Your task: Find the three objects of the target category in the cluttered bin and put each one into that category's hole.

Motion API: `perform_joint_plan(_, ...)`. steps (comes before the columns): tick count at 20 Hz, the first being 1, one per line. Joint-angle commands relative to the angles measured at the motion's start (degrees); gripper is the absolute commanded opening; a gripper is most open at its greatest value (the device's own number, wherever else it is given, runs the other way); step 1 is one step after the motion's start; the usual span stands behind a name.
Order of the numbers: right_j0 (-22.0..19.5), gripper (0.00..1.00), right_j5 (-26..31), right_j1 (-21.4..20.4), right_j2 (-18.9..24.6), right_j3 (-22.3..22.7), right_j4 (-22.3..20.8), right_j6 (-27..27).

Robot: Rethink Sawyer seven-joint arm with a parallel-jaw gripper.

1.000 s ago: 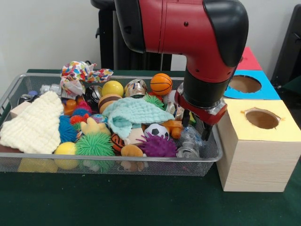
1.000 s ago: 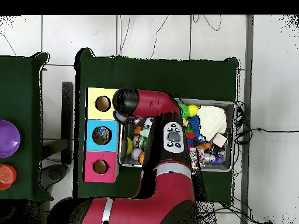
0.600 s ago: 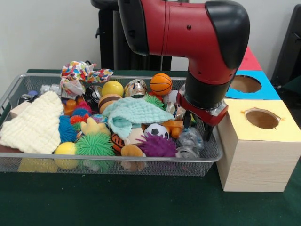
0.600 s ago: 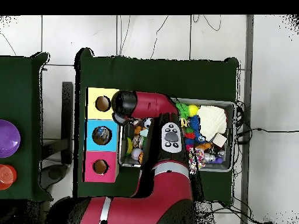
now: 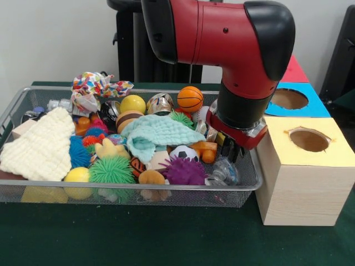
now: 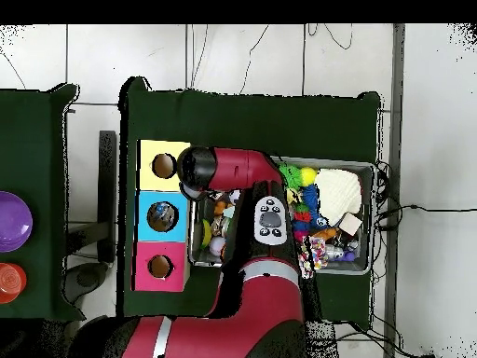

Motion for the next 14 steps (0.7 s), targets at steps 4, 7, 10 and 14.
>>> perform_joint_plan(4,-1.27,0.00,-2.25,4.41,-2.30,-3.74,-4.74,1.80)
perform_joint_plan(7,-0.82,0.00,3.89,2.49,-3.55,-6.33,-5.00,0.74)
perform_joint_plan(10,-0.73,0.00,9.58,-0.25,-3.55,-6.72,-4.19,-0.41)
perform_joint_plan(14,-0.36,0.00,14.52,-2.96,-3.66,-6.00,-3.34,-0.95)
